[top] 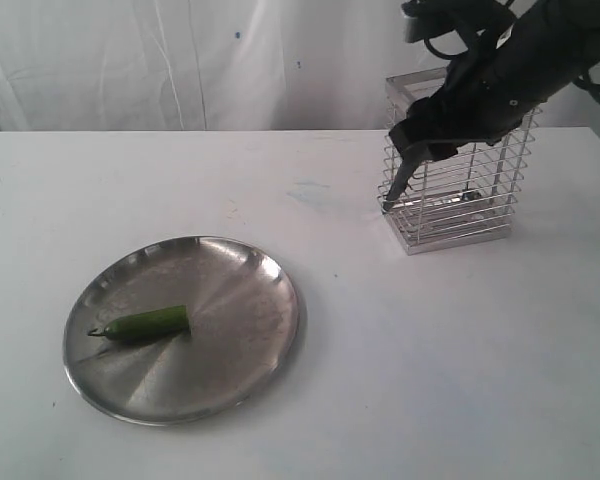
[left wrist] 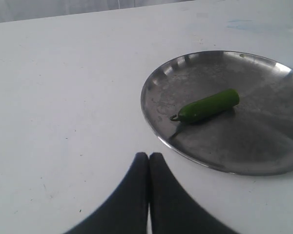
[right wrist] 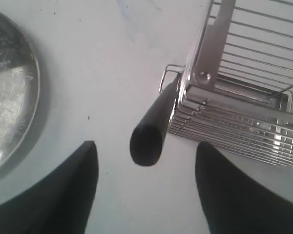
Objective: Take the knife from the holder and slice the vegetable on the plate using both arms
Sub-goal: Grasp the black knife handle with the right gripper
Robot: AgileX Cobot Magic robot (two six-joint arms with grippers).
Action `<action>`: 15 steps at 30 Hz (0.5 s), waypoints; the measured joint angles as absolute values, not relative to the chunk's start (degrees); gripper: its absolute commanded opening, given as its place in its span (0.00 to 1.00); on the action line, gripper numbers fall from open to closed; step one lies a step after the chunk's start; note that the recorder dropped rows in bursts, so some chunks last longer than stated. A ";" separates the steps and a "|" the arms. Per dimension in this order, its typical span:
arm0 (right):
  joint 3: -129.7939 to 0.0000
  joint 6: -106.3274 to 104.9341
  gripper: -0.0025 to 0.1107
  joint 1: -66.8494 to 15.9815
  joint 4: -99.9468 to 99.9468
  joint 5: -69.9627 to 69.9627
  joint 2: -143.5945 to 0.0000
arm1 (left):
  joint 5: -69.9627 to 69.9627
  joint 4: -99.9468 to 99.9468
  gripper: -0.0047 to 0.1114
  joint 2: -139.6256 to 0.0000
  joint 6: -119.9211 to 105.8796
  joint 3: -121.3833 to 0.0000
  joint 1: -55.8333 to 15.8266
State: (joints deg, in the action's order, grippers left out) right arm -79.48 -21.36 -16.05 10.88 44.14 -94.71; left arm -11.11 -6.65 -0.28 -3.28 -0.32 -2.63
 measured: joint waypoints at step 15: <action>-80.45 -21.00 0.49 -16.27 10.40 40.96 -100.15 | -11.11 -6.65 0.04 -0.28 -3.28 -0.32 -2.63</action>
